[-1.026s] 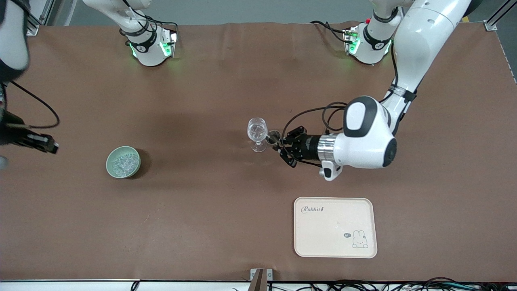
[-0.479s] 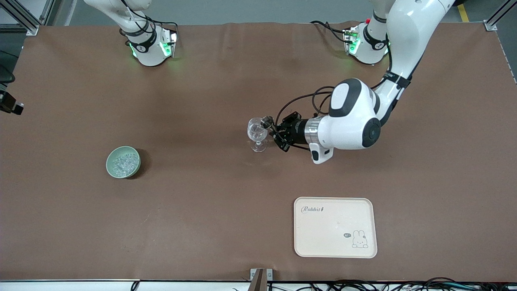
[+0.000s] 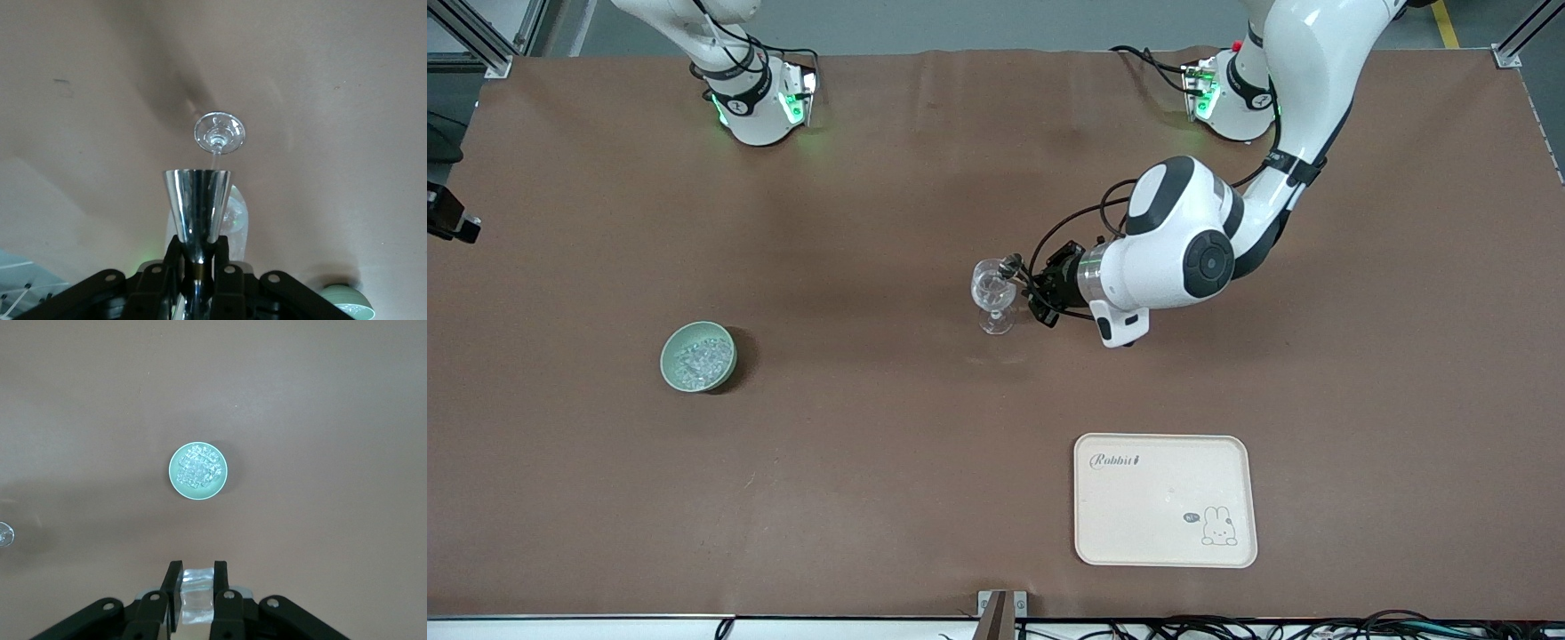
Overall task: Pour wine and add ice with both arms
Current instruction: 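Tilt the jigger over the wine glass rim with the left gripper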
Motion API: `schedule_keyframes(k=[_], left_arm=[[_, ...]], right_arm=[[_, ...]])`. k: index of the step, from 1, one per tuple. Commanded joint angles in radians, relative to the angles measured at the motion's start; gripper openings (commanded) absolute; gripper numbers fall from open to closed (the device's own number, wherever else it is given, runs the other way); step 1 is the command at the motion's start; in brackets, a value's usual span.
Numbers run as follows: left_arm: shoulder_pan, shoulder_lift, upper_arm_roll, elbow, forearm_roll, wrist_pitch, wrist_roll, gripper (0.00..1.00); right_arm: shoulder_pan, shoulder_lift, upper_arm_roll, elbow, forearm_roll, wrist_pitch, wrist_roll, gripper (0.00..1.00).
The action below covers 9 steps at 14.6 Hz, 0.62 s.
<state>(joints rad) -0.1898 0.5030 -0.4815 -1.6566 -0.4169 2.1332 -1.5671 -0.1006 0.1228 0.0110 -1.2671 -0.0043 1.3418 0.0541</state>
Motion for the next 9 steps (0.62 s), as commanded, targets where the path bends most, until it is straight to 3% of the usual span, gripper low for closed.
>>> schedule_keyframes(k=[1, 6, 9], left_arm=[[-0.040, -0.027, 0.004, -0.017, 0.084, 0.028, -0.079, 0.00], [-0.072, -0.029, 0.003, -0.017, 0.207, 0.042, -0.171, 0.00], [-0.086, -0.034, 0.003, -0.020, 0.266, 0.042, -0.198, 0.00]], right_arm=[[0.013, -0.014, -0.023, -0.017, 0.007, 0.007, -0.003, 0.01], [0.009, -0.023, -0.020, -0.040, 0.012, 0.020, -0.003, 0.01], [0.009, -0.086, -0.020, -0.141, 0.013, 0.097, -0.005, 0.00]])
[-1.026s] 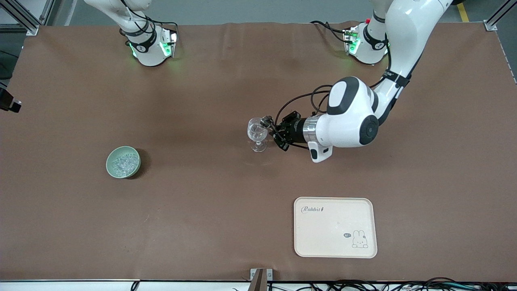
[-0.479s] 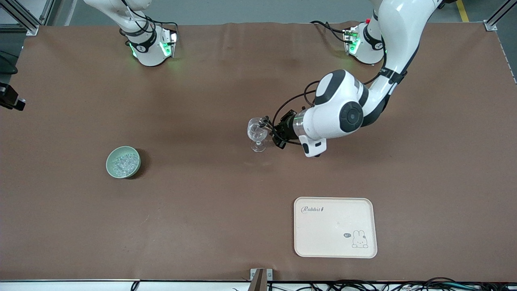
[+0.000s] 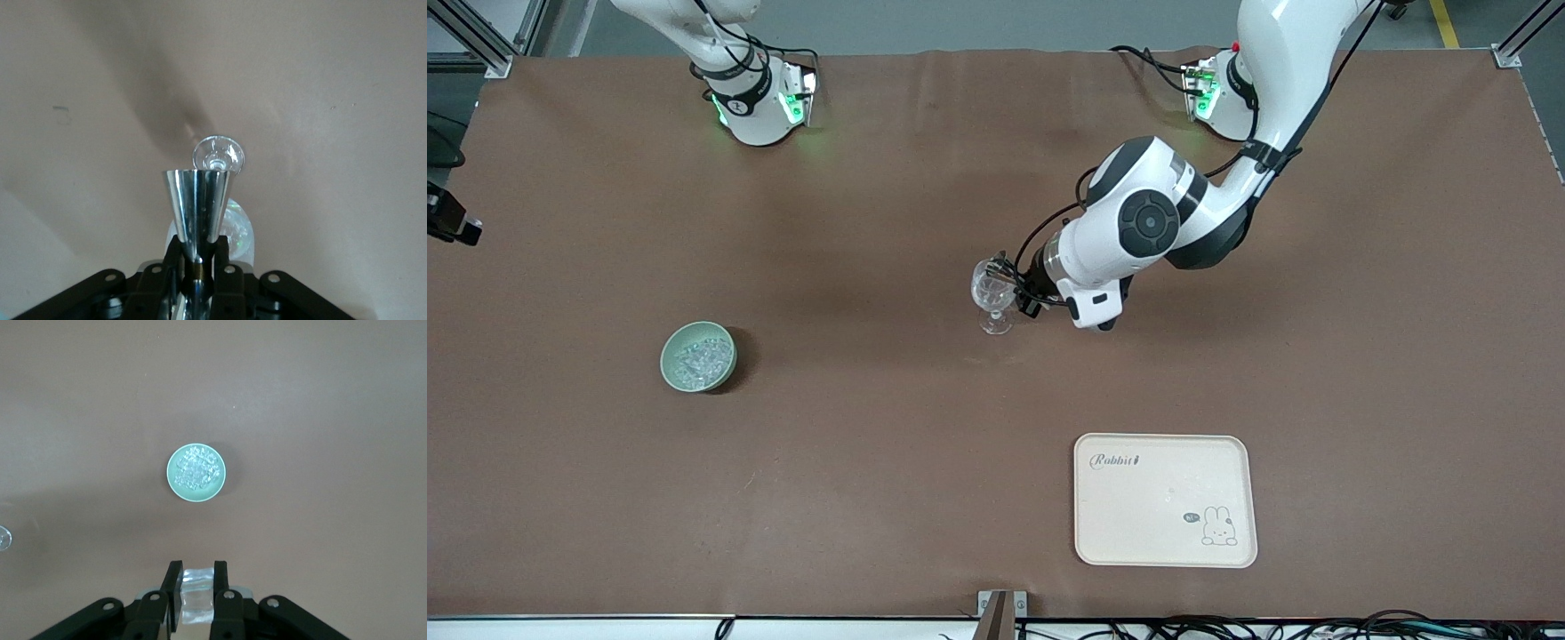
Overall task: Pour wine and add ice with both arms
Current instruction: 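Tilt the jigger over the wine glass rim with the left gripper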
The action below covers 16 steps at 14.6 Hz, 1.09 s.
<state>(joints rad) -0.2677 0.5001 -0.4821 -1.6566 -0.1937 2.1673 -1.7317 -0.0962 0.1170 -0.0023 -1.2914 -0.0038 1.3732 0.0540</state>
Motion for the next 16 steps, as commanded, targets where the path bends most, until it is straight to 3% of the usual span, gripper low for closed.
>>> schedule_keyframes(k=[1, 11, 16], left_arm=[[-0.011, -0.031, 0.004, -0.019, 0.065, 0.008, -0.051, 0.00], [-0.016, -0.031, 0.002, -0.014, 0.099, 0.003, -0.081, 0.00], [0.028, -0.017, 0.000, 0.000, -0.103, -0.004, -0.008, 0.00]], right_arm=[[0.004, -0.097, -0.007, -0.143, 0.011, 0.085, -0.005, 0.00], [0.004, -0.096, -0.007, -0.137, 0.014, 0.083, -0.005, 0.00], [0.004, -0.096, -0.007, -0.137, 0.014, 0.083, -0.006, 0.00]])
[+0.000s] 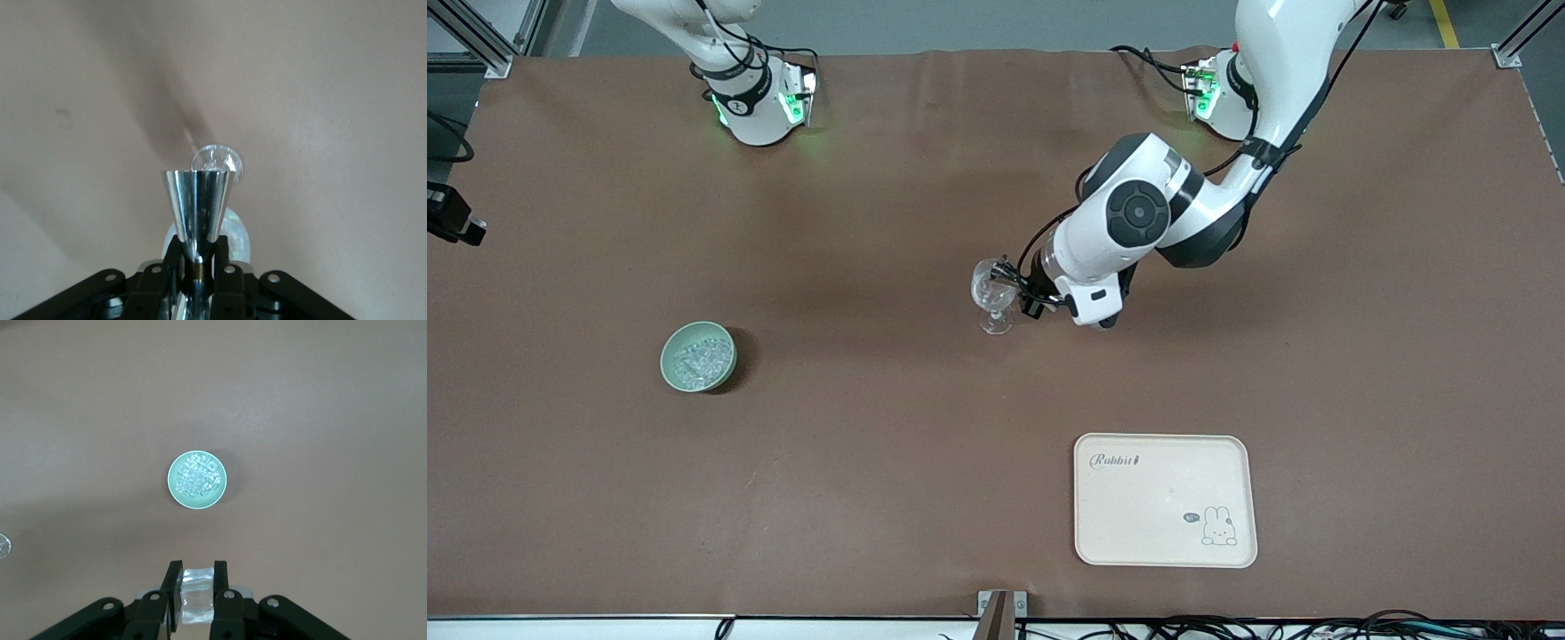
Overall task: Pour wine and add ice with both arms
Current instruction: 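Tilt the jigger over the wine glass rim with the left gripper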
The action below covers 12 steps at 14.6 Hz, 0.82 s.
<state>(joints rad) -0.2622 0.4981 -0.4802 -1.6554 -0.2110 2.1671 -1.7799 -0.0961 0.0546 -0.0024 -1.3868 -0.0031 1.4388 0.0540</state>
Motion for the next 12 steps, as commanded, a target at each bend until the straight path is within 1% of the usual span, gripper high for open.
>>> schedule_keyframes(k=[1, 4, 5, 6, 7, 9, 11, 12], left_arm=[[0.047, -0.012, -0.001, 0.000, -0.161, -0.004, 0.066, 0.00], [0.156, 0.005, -0.001, 0.012, -0.420, -0.016, 0.170, 0.01], [0.182, 0.019, 0.000, 0.034, -0.495, -0.029, 0.195, 0.01], [0.213, 0.040, 0.000, 0.060, -0.549, -0.061, 0.212, 0.01], [0.250, 0.059, 0.000, 0.083, -0.576, -0.087, 0.220, 0.01], [0.334, 0.108, 0.000, 0.126, -0.640, -0.114, 0.224, 0.01], [0.402, 0.176, 0.000, 0.178, -0.680, -0.122, 0.238, 0.01], [0.428, 0.212, 0.000, 0.209, -0.686, -0.122, 0.241, 0.01]], right_arm=[[0.004, -0.033, -0.007, -0.041, 0.014, 0.017, -0.006, 0.00], [0.006, -0.033, -0.004, -0.041, 0.014, 0.014, 0.001, 0.00], [0.009, -0.033, 0.002, -0.041, 0.014, 0.012, 0.009, 0.00], [0.012, -0.033, 0.016, -0.041, 0.018, 0.006, 0.015, 0.00], [0.013, -0.033, 0.043, -0.041, 0.025, 0.005, 0.035, 0.00], [0.015, -0.032, 0.135, -0.041, 0.026, 0.003, 0.177, 0.00], [0.015, -0.027, 0.279, -0.041, 0.026, 0.009, 0.368, 0.00], [0.018, -0.021, 0.339, -0.040, 0.026, 0.018, 0.454, 0.00]])
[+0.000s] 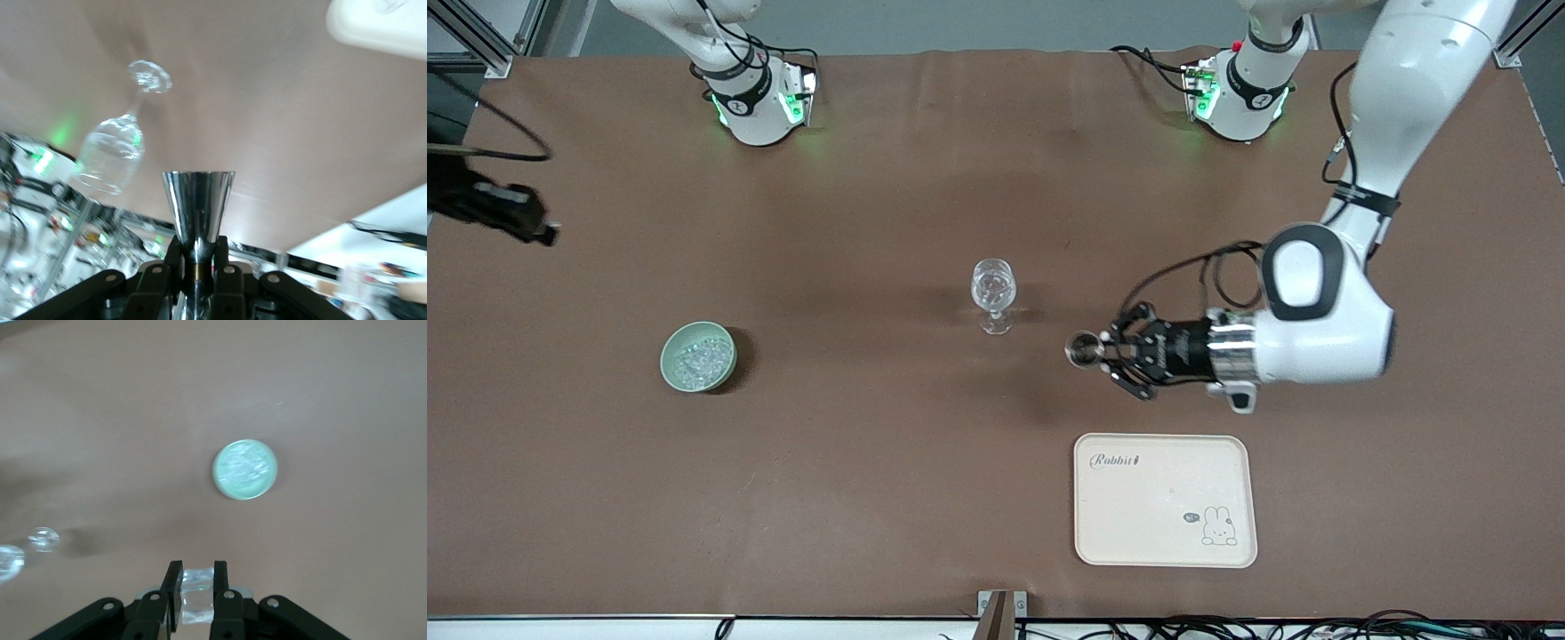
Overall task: Pour wine and add ice with both arms
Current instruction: 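Move the jigger to the tray while the right gripper brings ice over the glass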
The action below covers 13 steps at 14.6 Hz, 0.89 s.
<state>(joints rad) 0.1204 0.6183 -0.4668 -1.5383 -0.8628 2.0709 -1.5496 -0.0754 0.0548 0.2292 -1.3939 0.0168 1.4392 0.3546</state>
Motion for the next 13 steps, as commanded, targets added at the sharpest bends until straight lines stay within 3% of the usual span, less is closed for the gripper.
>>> schedule_keyframes(k=[1, 4, 10, 13], left_arm=[[0.074, 0.128, -0.013, 0.118, -0.042, -0.026, 0.014, 0.01], [0.133, 0.225, -0.007, 0.164, -0.114, -0.017, 0.151, 0.01], [0.180, 0.403, 0.011, 0.225, -0.248, 0.050, 0.514, 0.01], [0.183, 0.438, 0.017, 0.228, -0.292, 0.100, 0.555, 0.01]], right_arm=[[0.002, 0.008, 0.161, -0.033, 0.005, 0.026, 0.238, 0.00], [0.058, 0.083, 0.251, -0.031, 0.002, 0.110, 0.432, 0.00], [0.322, 0.305, 0.256, 0.033, -0.023, 0.302, 0.797, 0.00], [0.414, 0.394, 0.256, 0.035, -0.118, 0.389, 0.898, 0.01]])
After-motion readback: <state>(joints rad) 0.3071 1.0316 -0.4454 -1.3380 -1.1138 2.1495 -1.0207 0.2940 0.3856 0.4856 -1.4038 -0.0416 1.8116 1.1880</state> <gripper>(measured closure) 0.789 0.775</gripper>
